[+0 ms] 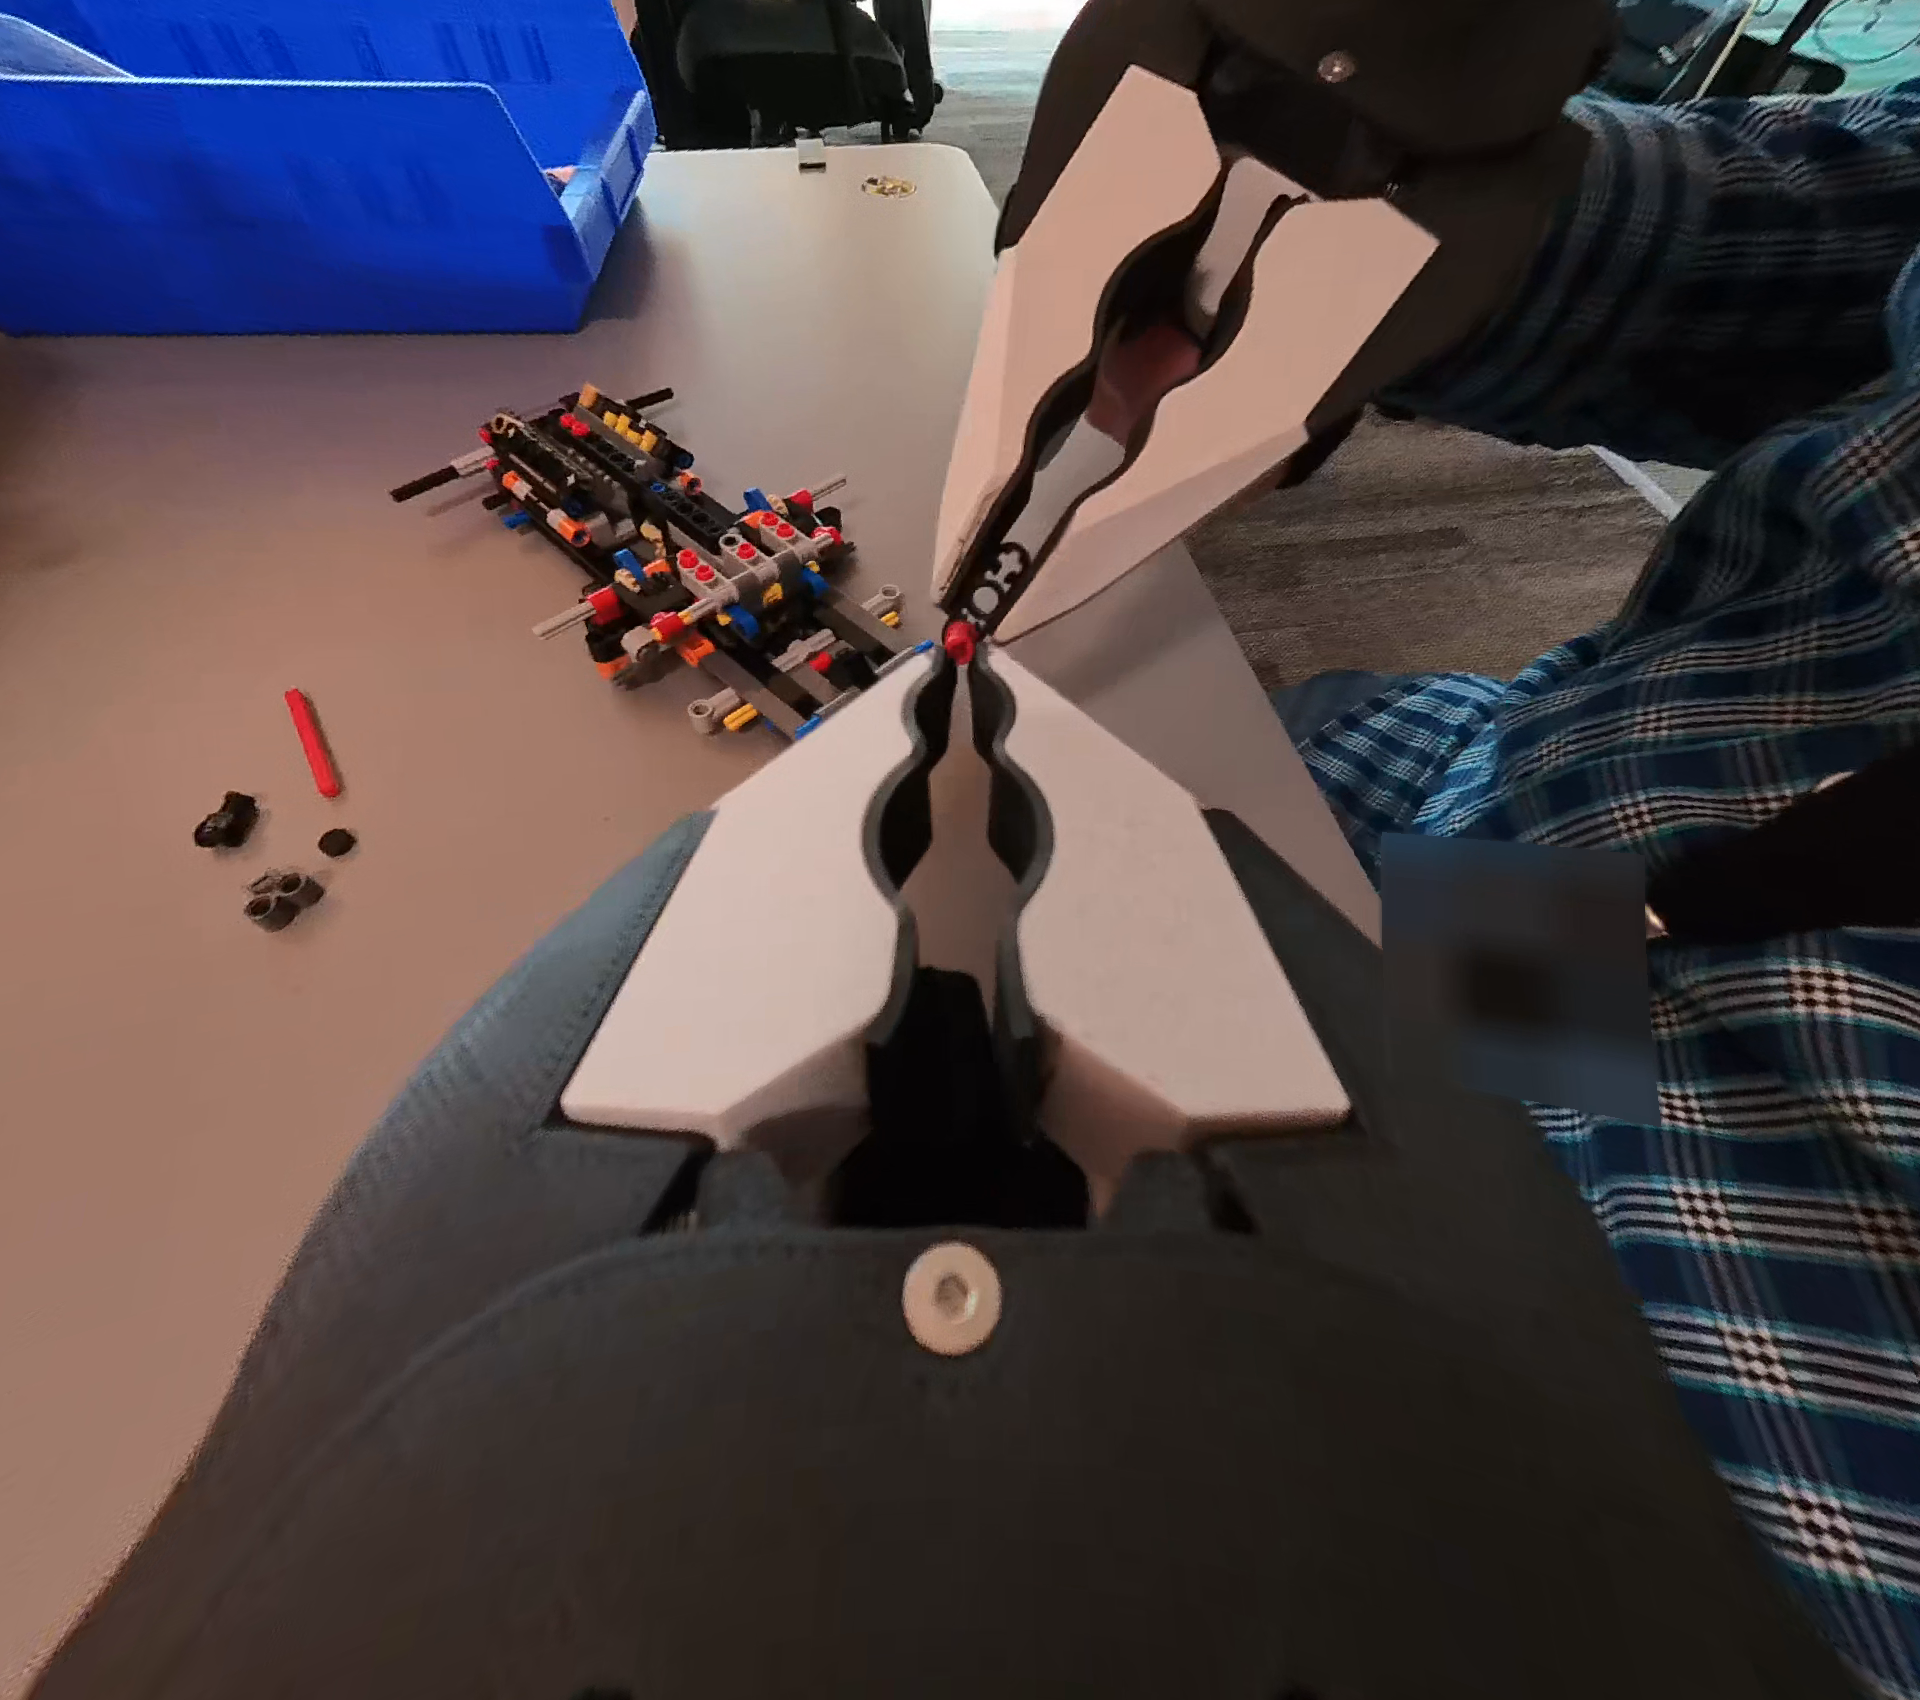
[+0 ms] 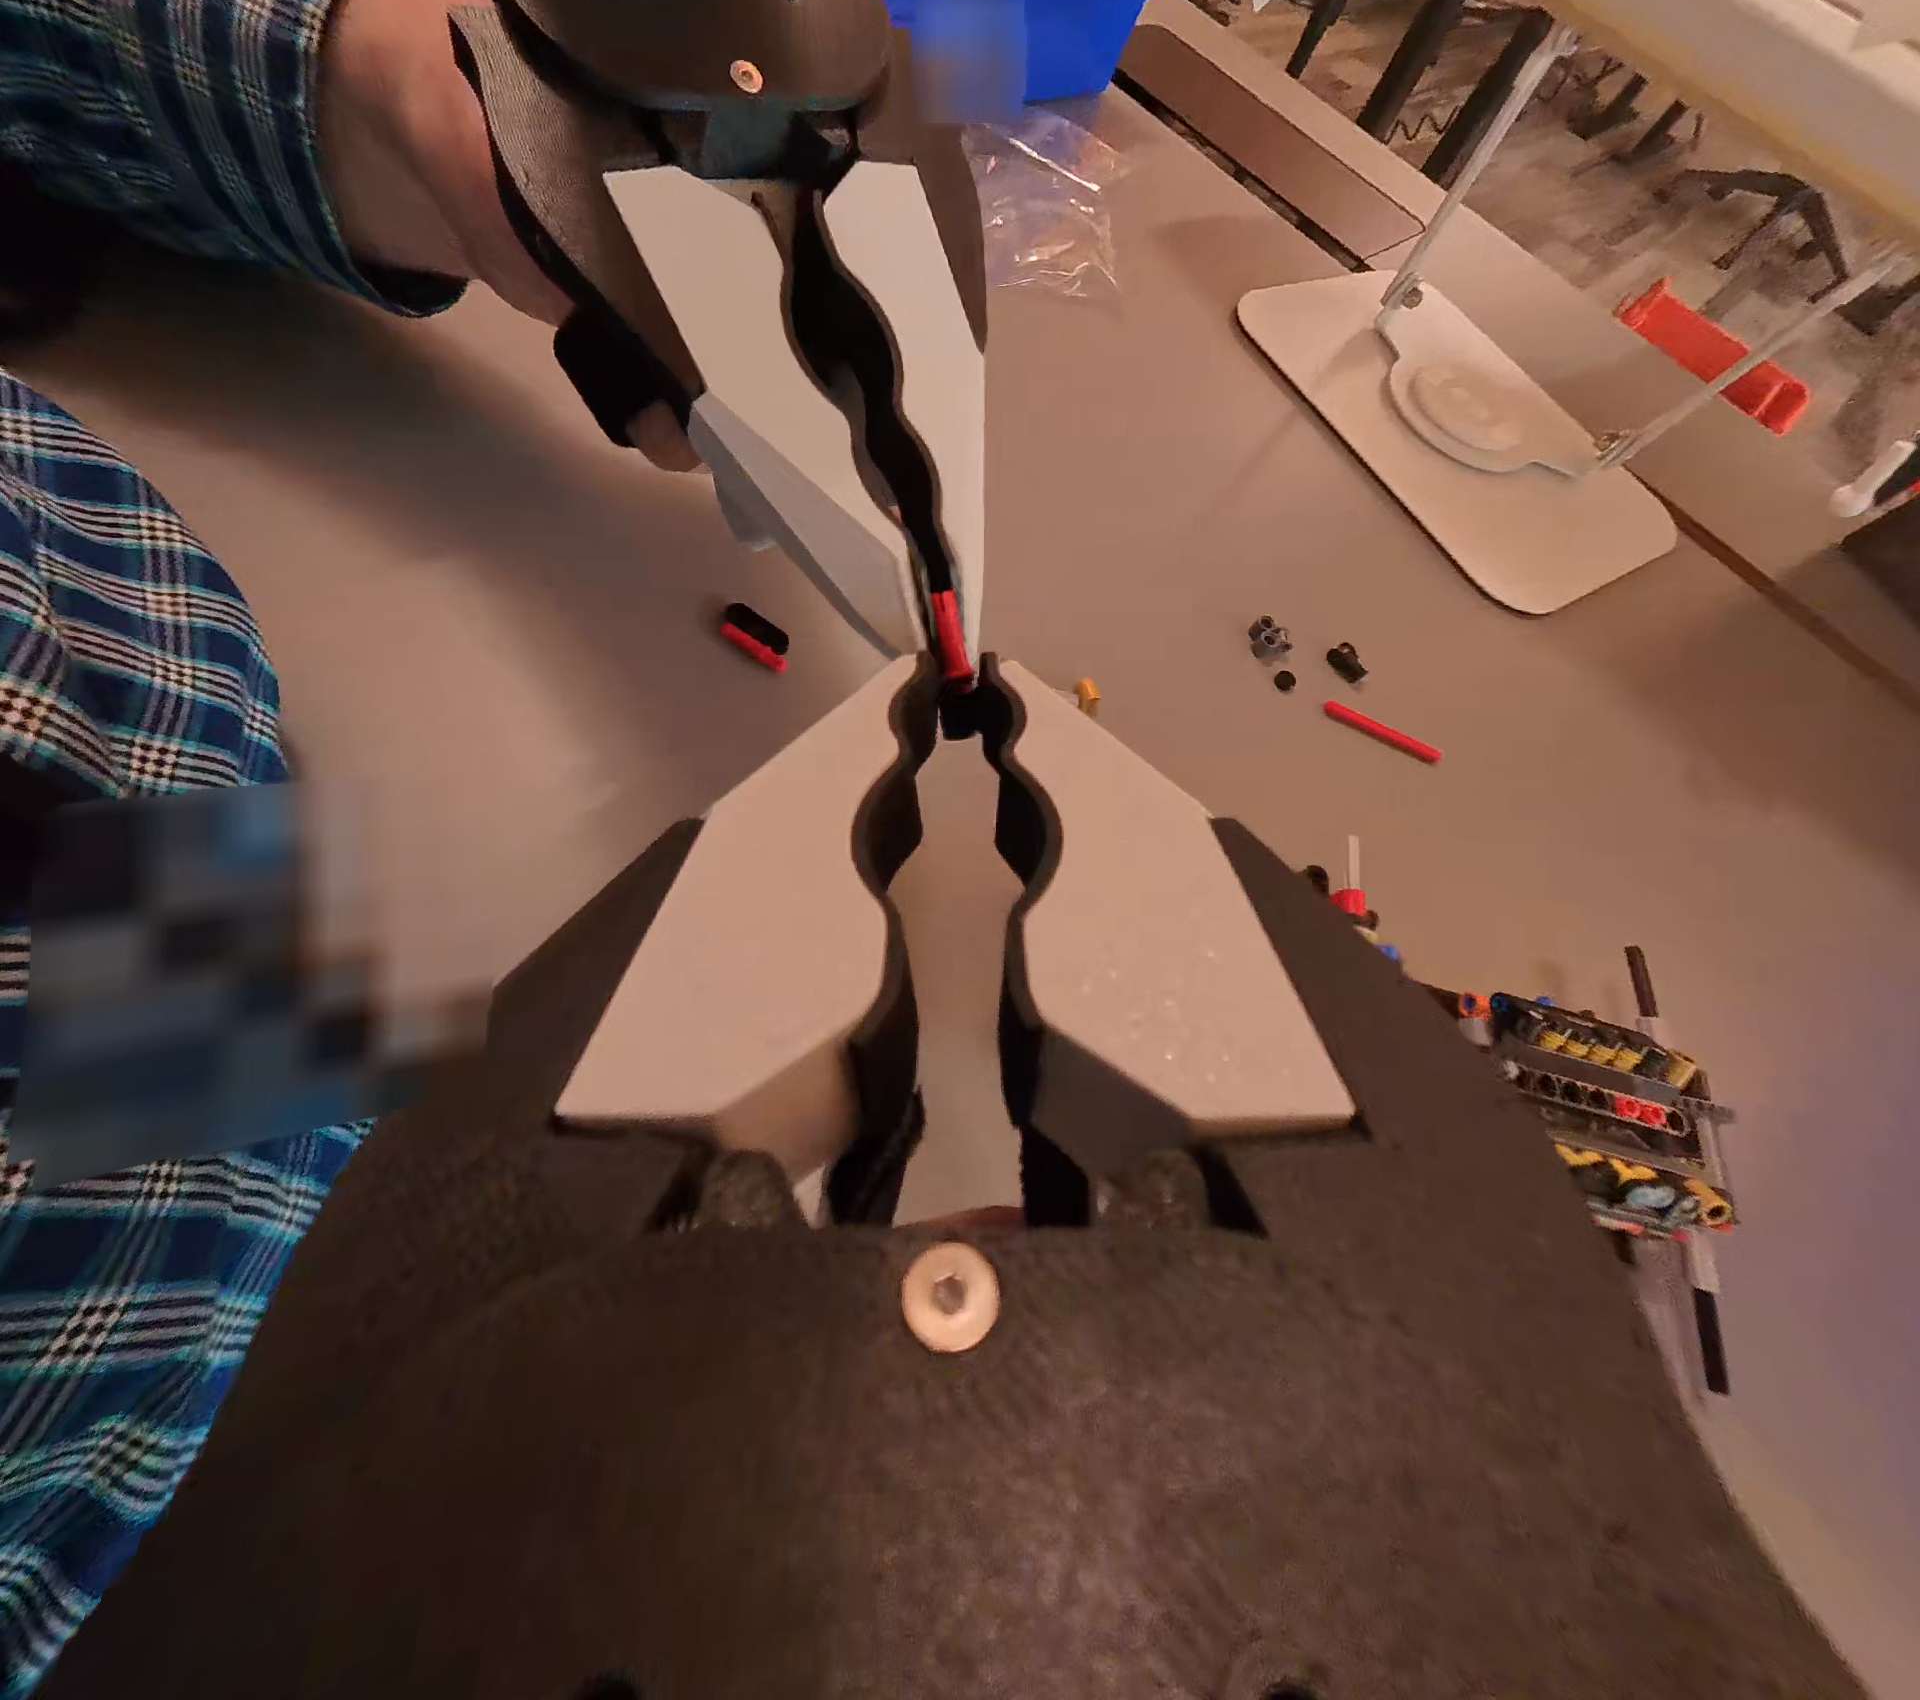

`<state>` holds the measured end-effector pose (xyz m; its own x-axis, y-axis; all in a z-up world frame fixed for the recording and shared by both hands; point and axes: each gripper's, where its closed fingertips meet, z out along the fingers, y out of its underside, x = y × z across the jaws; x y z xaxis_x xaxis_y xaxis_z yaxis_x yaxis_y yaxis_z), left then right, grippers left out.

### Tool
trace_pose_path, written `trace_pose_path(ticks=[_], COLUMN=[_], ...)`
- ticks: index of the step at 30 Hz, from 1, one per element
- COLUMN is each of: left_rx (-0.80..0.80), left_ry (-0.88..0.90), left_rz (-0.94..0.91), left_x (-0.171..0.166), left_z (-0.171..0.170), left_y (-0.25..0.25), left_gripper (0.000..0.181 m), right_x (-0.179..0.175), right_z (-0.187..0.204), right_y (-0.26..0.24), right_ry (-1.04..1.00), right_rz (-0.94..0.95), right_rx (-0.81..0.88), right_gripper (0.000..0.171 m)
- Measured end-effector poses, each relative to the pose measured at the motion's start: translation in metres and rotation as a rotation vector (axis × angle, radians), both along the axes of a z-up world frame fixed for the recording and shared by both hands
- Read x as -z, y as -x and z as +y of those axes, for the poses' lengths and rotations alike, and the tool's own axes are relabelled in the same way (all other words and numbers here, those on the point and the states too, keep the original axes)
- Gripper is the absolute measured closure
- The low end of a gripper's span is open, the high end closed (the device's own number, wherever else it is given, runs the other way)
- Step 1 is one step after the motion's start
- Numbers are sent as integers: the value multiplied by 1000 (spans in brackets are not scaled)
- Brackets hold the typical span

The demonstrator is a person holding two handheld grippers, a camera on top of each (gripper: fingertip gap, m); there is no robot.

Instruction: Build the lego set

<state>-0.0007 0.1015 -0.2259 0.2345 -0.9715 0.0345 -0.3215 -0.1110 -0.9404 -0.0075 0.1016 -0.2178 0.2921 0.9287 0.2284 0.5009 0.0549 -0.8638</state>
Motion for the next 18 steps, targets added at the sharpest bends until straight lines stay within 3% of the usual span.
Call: trace_pose_path(ticks=[14, 18], left_rx=[3, 0], left_ry=[86, 122], left_rz=[10, 4], left_x=[4, 6], left_z=[0, 1], left_y=[2, 3], left_gripper=[180, 180], right_x=[-4, -5], right_z=[1, 1], right_y=[-2, -4], right_ry=[35, 26], right_rz=[40, 32], right_rx=[0, 5], right_gripper=[160, 167])
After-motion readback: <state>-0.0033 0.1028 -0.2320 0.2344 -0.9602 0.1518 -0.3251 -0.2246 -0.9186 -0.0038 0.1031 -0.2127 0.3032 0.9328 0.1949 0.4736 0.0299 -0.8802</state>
